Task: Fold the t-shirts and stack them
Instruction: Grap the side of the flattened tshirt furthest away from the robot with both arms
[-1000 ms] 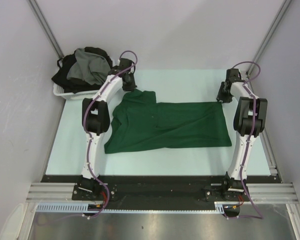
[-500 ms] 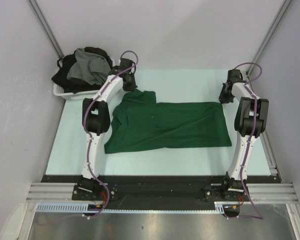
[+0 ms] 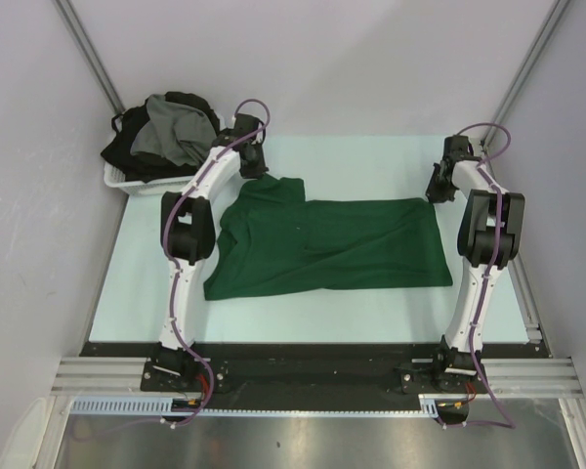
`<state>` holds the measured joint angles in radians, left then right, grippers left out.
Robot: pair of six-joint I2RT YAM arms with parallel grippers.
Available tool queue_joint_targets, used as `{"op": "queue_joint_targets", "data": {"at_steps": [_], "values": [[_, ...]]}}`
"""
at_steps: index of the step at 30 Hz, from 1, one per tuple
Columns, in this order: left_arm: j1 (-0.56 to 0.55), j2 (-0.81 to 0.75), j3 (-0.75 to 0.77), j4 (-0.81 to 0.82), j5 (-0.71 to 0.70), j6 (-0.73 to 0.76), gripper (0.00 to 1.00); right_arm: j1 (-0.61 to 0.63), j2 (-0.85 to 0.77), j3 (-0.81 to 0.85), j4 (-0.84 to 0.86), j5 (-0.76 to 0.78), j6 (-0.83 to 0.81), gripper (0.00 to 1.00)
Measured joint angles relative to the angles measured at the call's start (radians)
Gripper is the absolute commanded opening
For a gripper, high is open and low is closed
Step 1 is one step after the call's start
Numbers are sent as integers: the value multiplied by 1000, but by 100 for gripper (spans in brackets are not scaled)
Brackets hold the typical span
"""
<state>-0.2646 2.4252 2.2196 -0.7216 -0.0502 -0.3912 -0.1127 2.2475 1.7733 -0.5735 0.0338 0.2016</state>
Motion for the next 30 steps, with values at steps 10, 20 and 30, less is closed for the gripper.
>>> {"op": "queue_joint_targets", "data": {"at_steps": [10,20,30], "values": [[-6,-40,-39,-18,-8,11,0,25,-77,-5,-28,-9,-1,0],[-9,-177,-98,-23,-26,34,0,36,-203,-63,-19,-4,-2,13],[-11,-204,-163,-26,-26,35,0,20,-145,-71,-24,18,-6,32]]}}
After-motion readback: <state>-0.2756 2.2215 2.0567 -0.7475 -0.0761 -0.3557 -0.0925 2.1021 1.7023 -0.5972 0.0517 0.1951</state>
